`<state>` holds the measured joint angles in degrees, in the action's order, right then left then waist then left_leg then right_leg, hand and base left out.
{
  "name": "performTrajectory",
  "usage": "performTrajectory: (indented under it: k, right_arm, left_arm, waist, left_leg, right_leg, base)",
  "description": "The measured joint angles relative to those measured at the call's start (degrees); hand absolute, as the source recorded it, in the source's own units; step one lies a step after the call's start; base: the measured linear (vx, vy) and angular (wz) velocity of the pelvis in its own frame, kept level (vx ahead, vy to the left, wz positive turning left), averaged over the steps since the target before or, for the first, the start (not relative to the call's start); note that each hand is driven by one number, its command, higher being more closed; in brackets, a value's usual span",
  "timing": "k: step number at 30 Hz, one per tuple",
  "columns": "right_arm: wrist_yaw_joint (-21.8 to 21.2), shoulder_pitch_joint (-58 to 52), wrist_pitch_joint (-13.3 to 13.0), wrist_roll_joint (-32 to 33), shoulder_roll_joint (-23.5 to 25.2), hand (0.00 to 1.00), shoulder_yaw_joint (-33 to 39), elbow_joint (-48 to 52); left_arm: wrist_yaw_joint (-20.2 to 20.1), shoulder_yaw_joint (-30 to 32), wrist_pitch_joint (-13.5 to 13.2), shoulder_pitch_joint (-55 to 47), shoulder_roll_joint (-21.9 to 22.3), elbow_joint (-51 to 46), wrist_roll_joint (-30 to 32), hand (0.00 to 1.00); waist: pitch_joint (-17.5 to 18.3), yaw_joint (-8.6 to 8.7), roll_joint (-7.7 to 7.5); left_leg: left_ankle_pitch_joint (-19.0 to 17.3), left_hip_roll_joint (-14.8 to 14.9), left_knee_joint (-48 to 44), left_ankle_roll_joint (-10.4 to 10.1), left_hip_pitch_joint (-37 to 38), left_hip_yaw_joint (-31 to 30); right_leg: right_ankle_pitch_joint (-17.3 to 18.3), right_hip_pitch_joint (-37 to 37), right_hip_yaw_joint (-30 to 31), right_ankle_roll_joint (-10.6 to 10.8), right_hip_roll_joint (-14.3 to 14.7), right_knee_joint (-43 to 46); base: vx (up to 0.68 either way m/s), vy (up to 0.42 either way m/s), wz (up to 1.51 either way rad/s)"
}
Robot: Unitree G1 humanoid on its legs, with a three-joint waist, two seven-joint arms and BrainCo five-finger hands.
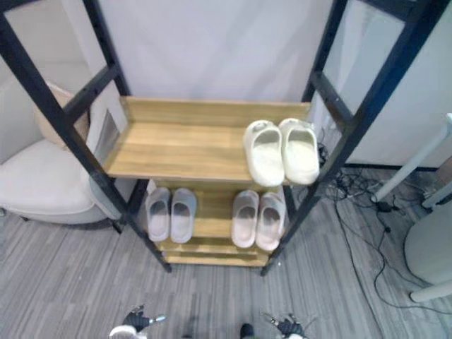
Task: Organize the slippers on the shoe rack
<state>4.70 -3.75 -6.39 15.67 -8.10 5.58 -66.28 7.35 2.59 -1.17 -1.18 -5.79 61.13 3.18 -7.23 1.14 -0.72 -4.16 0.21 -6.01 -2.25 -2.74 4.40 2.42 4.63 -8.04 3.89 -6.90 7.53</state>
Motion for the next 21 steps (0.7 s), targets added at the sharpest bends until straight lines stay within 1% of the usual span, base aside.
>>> performTrajectory:
  k: [1,2,3,4,5,6,7,8,9,10,11,12,13,14,15,16,17,18,19,20,21]
  right_arm:
    - [0.13,-0.50,0.18,0.00,-0.01,0.00,0.01,-0.03]
    - [0.19,-0.83,0.27,-0.01,0.04,0.00,0.03,-0.02]
    - [0.51,-1.10,0.38,0.01,0.34,0.00,1.15,0.13]
    - [0.54,-1.08,0.41,-0.07,0.17,0.00,1.18,0.34]
    - [0.67,-1.18,0.37,-0.18,0.61,0.00,1.18,0.86]
    - [0.92,-1.45,0.38,-0.64,0.55,0.00,1.45,2.55]
    - [0.94,-1.46,0.27,-1.01,0.25,0.00,1.68,3.42]
    - [1.02,-2.34,0.37,-1.95,0.61,0.00,2.63,5.03]
    - [1.01,-2.44,0.34,-2.10,0.83,0.00,2.80,5.40]
    - [1.05,-2.33,0.38,-2.21,1.51,0.00,2.92,7.05]
    - [1.05,-2.26,0.37,-2.20,2.14,0.00,2.75,8.04]
    - [1.01,-2.43,0.37,-2.23,2.34,0.00,2.70,8.57]
    - [0.93,-2.30,0.29,-2.22,3.02,0.00,2.75,9.82]
    - [0.94,-2.43,0.32,-2.29,3.50,0.00,2.62,11.65]
    - [0.92,-2.26,0.06,-2.41,3.91,0.00,2.48,11.84]
    - [0.89,-2.15,0.06,-2.93,4.38,0.00,1.80,11.69]
    - [0.90,-2.00,0.06,-3.51,4.77,0.00,1.32,11.61]
    - [1.03,-1.87,0.12,-4.47,5.59,0.00,1.11,11.45]
    - [1.02,-1.98,0.22,-4.51,5.81,0.00,1.08,11.26]
    - [0.92,-1.92,0.28,-4.50,6.31,0.00,0.97,11.20]
    - [0.98,-2.06,0.25,-4.53,6.90,0.00,1.10,10.96]
  left_arm:
    - [0.01,0.02,-0.31,0.09,0.01,-0.67,-0.06,0.00]
    - [-0.05,0.17,-0.46,0.08,0.12,-0.94,-0.58,0.00]
    - [0.02,0.78,-0.68,0.29,0.37,-1.46,-1.61,0.00]
    - [0.00,0.79,-0.65,0.14,0.47,-1.65,-1.68,0.00]
    - [-0.03,0.90,-0.70,-0.27,0.75,-2.05,-1.71,0.00]
    - [-0.04,1.34,-0.69,-0.03,1.27,-2.09,-1.84,0.00]
    - [-0.11,1.33,-0.64,-0.23,1.77,-2.05,-1.97,0.00]
    - [-0.18,1.89,-0.68,-0.59,2.53,-2.18,-2.25,0.00]
    - [-0.16,2.08,-0.71,-0.66,2.56,-2.29,-2.22,0.00]
    - [-0.24,2.26,-0.60,-0.67,2.28,-2.43,-2.21,0.00]
    - [-0.24,2.53,-0.53,-0.68,2.10,-2.62,-2.21,0.00]
    - [-0.24,2.48,-0.53,-0.68,2.17,-2.78,-2.21,0.00]
    - [-0.17,2.52,-0.56,-0.60,1.95,-3.20,-2.22,0.00]
    - [-0.03,2.53,-0.47,-0.70,1.71,-3.25,-2.23,0.00]
    - [0.04,2.51,-0.43,-0.41,1.77,-3.40,-2.33,0.00]
    - [0.08,2.58,-0.44,-0.28,1.81,-3.82,-2.51,0.00]
    - [0.08,2.61,-0.46,-0.18,1.80,-4.04,-2.66,0.00]
    - [0.07,2.73,-0.55,0.34,1.96,-4.33,-3.17,0.00]
    - [0.08,2.90,-0.58,0.56,2.13,-4.35,-3.28,0.00]
    - [0.08,3.13,-0.60,1.05,2.66,-4.28,-3.36,0.00]
    - [0.08,3.27,-0.70,1.07,3.17,-4.04,-3.33,0.00]
  waist:
    - [-0.87,-0.07,0.14]
    - [-1.14,-0.17,0.22]
    - [-1.84,-0.63,0.62]
    - [-1.96,-1.00,1.00]
    - [-1.89,-1.10,0.06]
    - [-1.90,-1.20,0.44]
    - [-1.68,-1.17,1.47]
    - [-1.23,-1.10,1.15]
    - [-1.11,-1.12,1.02]
    - [-1.03,-1.44,0.36]
    - [-0.87,-1.46,-0.44]
    - [-0.93,-1.36,-0.55]
    - [-1.72,-1.53,-1.67]
    - [-1.64,-1.46,-2.13]
    - [-1.39,-1.20,-1.20]
    - [-0.94,-1.19,-1.69]
    - [-0.71,-1.26,-2.12]
    - [-0.61,-1.28,-3.21]
    - [-0.55,-1.42,-3.34]
    - [-0.48,-1.33,-3.33]
    - [0.18,-1.31,-4.24]
  left_leg:
    - [-0.05,-0.19,-1.40,-0.12,-2.07,-1.68]
    - [-0.05,-0.31,-1.74,-0.17,-2.94,-2.39]
    - [-0.85,0.05,-2.10,-0.41,-4.56,-2.23]
    - [-1.26,0.52,-1.82,-0.09,-4.61,-1.03]
    - [-1.19,0.93,-0.53,0.51,-3.33,1.99]
    - [-2.07,2.31,-3.56,1.48,-4.05,7.18]
    - [-2.64,3.05,-4.26,1.46,-4.09,8.29]
    - [-2.30,2.92,-4.11,0.71,-4.11,7.65]
    - [-2.29,2.67,-4.06,0.70,-4.15,7.31]
    - [-2.75,1.74,-4.86,0.85,-4.17,7.11]
    - [-4.20,1.47,-7.71,2.01,-4.07,8.85]
    - [-4.81,1.49,-8.74,2.39,-4.27,9.78]
    - [-7.34,0.24,-10.77,2.02,-3.50,8.72]
    - [-8.47,-0.39,-11.67,2.03,-2.77,7.02]
    - [-8.80,0.08,-12.52,1.97,-2.71,5.18]
    - [-9.23,0.63,-12.99,1.73,-3.14,2.49]
    - [-9.18,0.56,-12.99,1.69,-3.23,1.18]
    - [-8.37,0.13,-12.78,1.03,-3.38,-1.90]
    - [-8.34,0.07,-12.67,0.97,-3.42,-2.90]
    - [-7.93,-0.28,-12.53,0.25,-3.31,-5.71]
    - [-7.50,-1.41,-11.79,-0.53,-3.31,-8.41]
  right_leg:
    - [1.52,1.77,-1.66,-0.19,-0.56,2.88]
    - [2.35,2.45,-2.73,-0.38,-0.93,4.18]
    - [4.03,3.32,-5.06,-0.31,-1.86,6.51]
    - [4.68,3.19,-6.09,-0.21,-2.09,6.90]
    - [5.11,3.19,-6.66,-0.24,-3.49,6.73]
    - [5.65,2.55,-8.09,0.08,-3.93,7.16]
    - [6.17,2.08,-9.30,0.38,-3.67,7.65]
    - [7.58,2.00,-10.35,0.95,-4.41,9.47]
    - [7.81,1.86,-10.76,0.96,-4.67,9.65]
    - [9.46,1.39,-12.17,2.46,-6.42,11.34]
    - [10.83,1.25,-13.11,4.80,-8.41,13.69]
    - [11.11,1.16,-13.22,5.49,-9.21,16.31]
    - [11.90,4.27,-8.32,4.31,-11.66,26.89]
    - [8.47,8.69,-1.42,0.70,-11.42,37.15]
    - [8.18,11.36,3.43,1.11,-8.87,41.35]
    - [10.84,12.91,8.48,2.91,-4.50,42.07]
    - [11.70,13.26,10.19,2.96,-3.06,41.45]
    - [13.08,13.14,12.54,2.17,-0.58,37.47]
    - [13.16,12.99,13.01,2.08,0.12,35.53]
    - [12.71,11.38,13.57,1.78,1.37,28.18]
    - [10.78,8.38,13.55,0.72,1.11,19.12]
  base:
    - [-0.11,-0.047,0.96]
    - [-0.14,-0.076,0.99]
    - [-0.14,-0.084,0.80]
    - [-0.13,-0.094,0.81]
    - [-0.03,-0.021,0.66]
    - [0.01,-0.006,0.68]
    - [0.04,0.023,0.79]
    - [0.04,-0.010,0.60]
    - [0.07,0.025,0.68]
    - [0.11,0.047,0.56]
    - [0.13,0.067,0.57]
    - [0.16,0.033,0.49]
    - [0.17,0.054,0.53]
    - [0.16,0.042,0.71]
    - [0.16,0.033,0.93]
    - [0.13,-0.034,0.92]
    - [0.21,-0.099,1.33]
    - [0.19,-0.123,1.10]
    - [0.24,-0.188,1.40]
    - [0.27,-0.276,1.36]
    - [0.22,-0.237,1.33]
